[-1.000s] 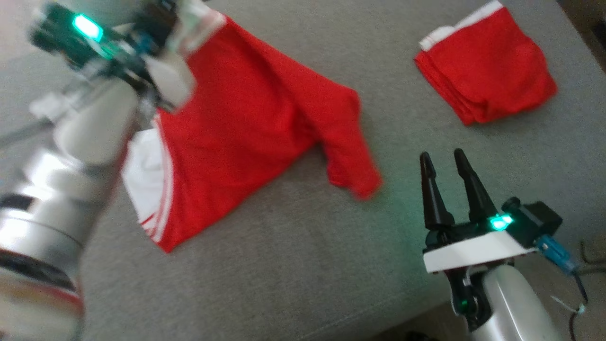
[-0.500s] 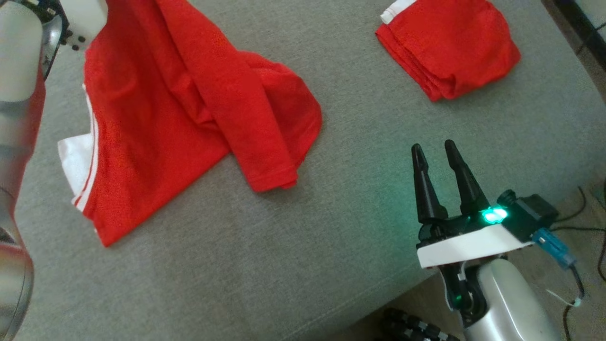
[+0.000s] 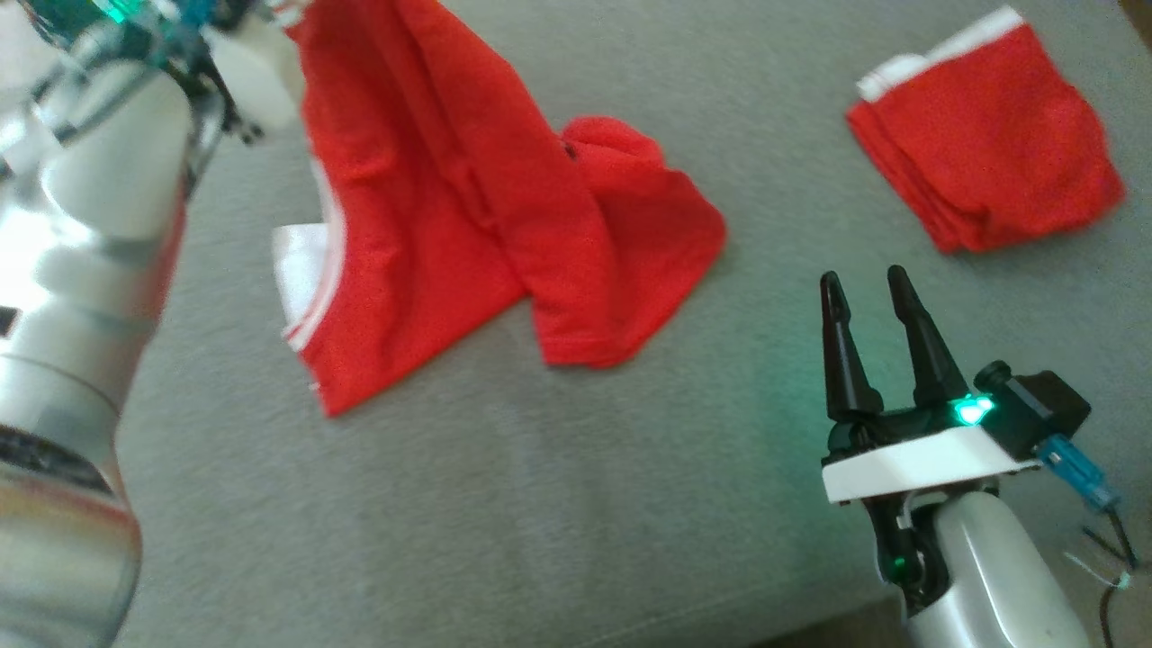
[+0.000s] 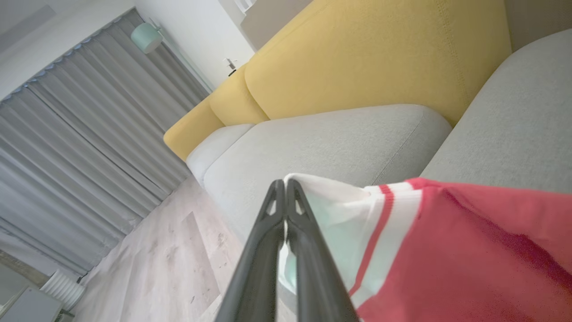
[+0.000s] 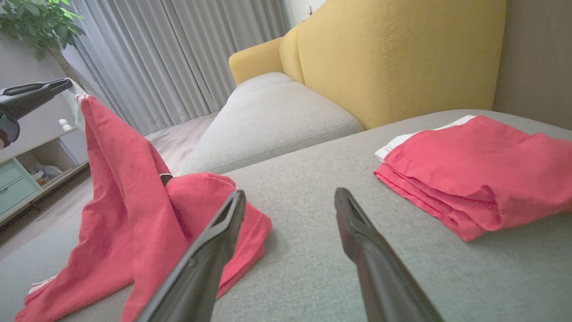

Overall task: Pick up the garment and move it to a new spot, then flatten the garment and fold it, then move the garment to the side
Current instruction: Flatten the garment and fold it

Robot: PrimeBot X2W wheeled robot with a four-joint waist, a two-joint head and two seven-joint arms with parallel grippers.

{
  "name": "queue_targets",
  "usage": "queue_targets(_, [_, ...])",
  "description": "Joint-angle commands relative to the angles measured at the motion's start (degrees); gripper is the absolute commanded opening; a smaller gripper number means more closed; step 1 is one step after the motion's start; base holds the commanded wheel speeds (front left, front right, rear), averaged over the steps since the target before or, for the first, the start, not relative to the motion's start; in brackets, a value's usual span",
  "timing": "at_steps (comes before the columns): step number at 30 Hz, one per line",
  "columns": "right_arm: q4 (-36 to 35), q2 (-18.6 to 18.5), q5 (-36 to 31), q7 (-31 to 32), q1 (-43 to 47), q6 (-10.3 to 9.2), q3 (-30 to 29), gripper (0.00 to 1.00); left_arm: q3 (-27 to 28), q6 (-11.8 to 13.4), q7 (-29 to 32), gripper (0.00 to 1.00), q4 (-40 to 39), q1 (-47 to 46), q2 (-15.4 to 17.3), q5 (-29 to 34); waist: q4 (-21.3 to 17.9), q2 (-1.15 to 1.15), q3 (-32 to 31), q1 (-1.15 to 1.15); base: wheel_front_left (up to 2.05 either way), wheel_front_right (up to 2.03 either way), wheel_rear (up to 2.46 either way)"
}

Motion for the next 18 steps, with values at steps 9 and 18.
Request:
queue_targets(9, [-0.32, -0.22, -2.4, -0.63, 2.74, 0.37, -1.25, 1.0, -2.35, -2.03, -0.57, 0.0, -9.63, 9.04, 4.15, -0.87, 15.0, 0.0, -8.85, 0.0, 0.0, 0.0, 0.0])
queue_targets(18, [0.88, -0.22, -2.95, -0.63, 5.13, 0.37, -1.94, 1.0, -6.85, -5.51, 11.67, 0.0, -32.17, 26.72, 11.0, -6.5, 23.56, 0.0, -13.84, 0.0, 0.0, 0.0, 0.0])
